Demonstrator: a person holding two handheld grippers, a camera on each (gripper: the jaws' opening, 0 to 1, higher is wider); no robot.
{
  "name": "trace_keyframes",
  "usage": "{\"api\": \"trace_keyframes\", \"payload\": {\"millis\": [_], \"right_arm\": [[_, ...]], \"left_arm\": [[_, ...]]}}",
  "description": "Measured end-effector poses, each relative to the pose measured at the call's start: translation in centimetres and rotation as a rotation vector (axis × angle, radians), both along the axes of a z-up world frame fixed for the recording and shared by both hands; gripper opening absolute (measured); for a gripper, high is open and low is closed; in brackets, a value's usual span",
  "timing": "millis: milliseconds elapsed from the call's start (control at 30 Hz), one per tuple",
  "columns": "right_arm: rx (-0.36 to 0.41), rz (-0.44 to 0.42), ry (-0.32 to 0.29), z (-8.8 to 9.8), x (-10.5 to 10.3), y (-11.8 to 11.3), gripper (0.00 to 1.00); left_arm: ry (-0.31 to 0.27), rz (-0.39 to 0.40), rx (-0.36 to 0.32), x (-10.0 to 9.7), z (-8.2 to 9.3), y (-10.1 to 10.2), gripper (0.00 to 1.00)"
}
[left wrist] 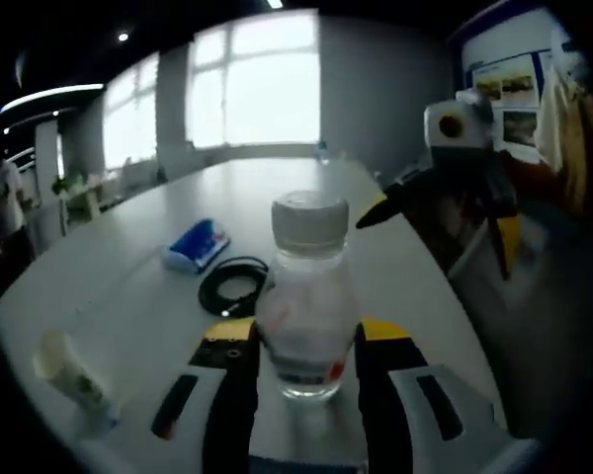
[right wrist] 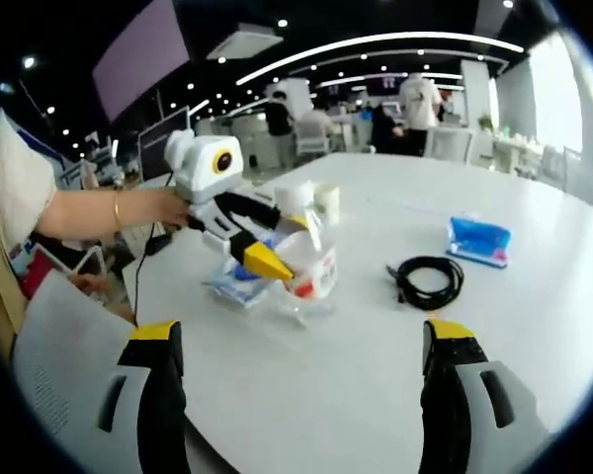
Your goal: Arrange the tabletop items into an orderly group along one side of the table until the central work area is clear of visible clutter.
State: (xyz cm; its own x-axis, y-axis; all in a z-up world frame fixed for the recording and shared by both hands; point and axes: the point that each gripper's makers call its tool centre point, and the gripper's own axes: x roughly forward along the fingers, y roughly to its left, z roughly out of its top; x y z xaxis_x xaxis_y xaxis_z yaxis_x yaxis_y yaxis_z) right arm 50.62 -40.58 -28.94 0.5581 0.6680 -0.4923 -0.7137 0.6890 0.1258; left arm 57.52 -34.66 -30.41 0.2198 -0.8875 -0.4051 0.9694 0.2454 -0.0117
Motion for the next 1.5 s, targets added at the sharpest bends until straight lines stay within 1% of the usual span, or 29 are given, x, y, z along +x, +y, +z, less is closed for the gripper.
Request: {"api": "trace_keyframes", "payload": {"millis": [133, 200, 233, 267, 333, 367, 433, 467, 500, 567, 633, 667, 733, 800, 900, 933, 1033, 1133, 1333, 1367, 1500], "right_arm": [[0.005, 0.007, 0.007, -0.1, -0.2, 0.2, 0.99], [0.003, 0.012, 0.012, -0.2, -0.3, 0.3, 1.0], [0.004, 0.013, 0.011, -0.1, -0.3, 0.3, 1.0], [0.006, 0.015, 0.01, -0.1, -0.4, 0.4, 1.0], [0.011, 0.015, 0.014, -0.1, -0.4, 0.4, 1.0], [0.01, 0.014, 0.015, -0.1, -0.4, 0.4, 1.0], [0.008, 0.013, 0.017, -0.2, -0.4, 0.4, 1.0], [0.006, 0.013, 0.018, -0.2, -0.4, 0.3, 1.0], [0.007, 0.012, 0.019, -0.2, -0.4, 0.3, 1.0], [0.013, 0.011, 0.018, -0.1, -0.4, 0.4, 1.0], [0.015, 0.011, 0.018, 0.0, -0.4, 0.4, 1.0], [0.016, 0.01, 0.018, 0.0, -0.4, 0.4, 1.0], [0.016, -0.009, 0.016, 0.1, -0.1, 0.2, 1.0], [0.02, -0.027, 0.013, 0.2, 0.2, -0.2, 1.0], [0.031, -0.048, 0.006, 0.5, 0.4, -0.5, 1.0], [0.028, -0.057, -0.004, 0.7, 0.6, -0.6, 1.0], [0.033, -0.068, -0.005, 0.8, 0.8, -0.8, 1.0], [0.037, -0.076, -0.007, 0.9, 0.9, -0.9, 1.0], [0.04, -0.114, -0.008, 1.0, 1.3, -1.7, 1.0], [0.044, -0.118, -0.005, 1.0, 1.4, -1.8, 1.0], [0.032, -0.116, 0.003, 0.7, 1.3, -1.8, 1.0]], "left_arm": [[0.011, 0.013, -0.003, -0.1, 0.0, 0.0, 0.37], [0.045, 0.09, 0.002, 0.6, -0.3, 0.3, 0.45], [0.028, 0.118, 0.015, 1.1, -0.3, 0.6, 0.5], [0.018, 0.146, 0.017, 1.4, -0.3, 0.7, 0.53], [0.062, 0.169, -0.007, 1.2, -0.3, 0.6, 0.56], [0.082, 0.195, -0.032, 1.2, -0.1, 0.6, 0.57], [0.085, 0.222, -0.072, 1.2, 0.5, 0.5, 0.61], [0.099, 0.252, -0.104, 1.3, 0.9, 0.5, 0.63], [0.101, 0.269, -0.115, 1.4, 1.1, 0.6, 0.67], [0.083, 0.299, -0.122, 1.4, 1.6, 0.7, 0.7], [0.04, 0.344, -0.118, 1.8, 1.9, 1.2, 0.74], [0.038, 0.357, -0.121, 1.8, 1.9, 1.3, 0.77], [0.063, 0.375, -0.131, 1.5, 2.0, 1.3, 0.84], [0.06, 0.398, -0.132, 1.2, 2.1, 1.3, 0.9], [0.057, 0.462, -0.124, 1.1, 2.1, 1.6, 0.98], [0.055, 0.479, -0.136, 1.0, 2.3, 1.6, 0.99], [0.061, 0.504, -0.152, 0.9, 2.5, 1.5, 0.99], [0.061, 0.57, -0.146, 1.1, 2.5, 1.9, 0.99], [0.054, 0.676, -0.177, 1.2, 3.2, 2.4, 0.99], [0.057, 0.674, -0.185, 1.0, 3.4, 2.2, 0.99], [0.052, 0.737, -0.186, 0.9, 3.7, 2.2, 0.99]]}}
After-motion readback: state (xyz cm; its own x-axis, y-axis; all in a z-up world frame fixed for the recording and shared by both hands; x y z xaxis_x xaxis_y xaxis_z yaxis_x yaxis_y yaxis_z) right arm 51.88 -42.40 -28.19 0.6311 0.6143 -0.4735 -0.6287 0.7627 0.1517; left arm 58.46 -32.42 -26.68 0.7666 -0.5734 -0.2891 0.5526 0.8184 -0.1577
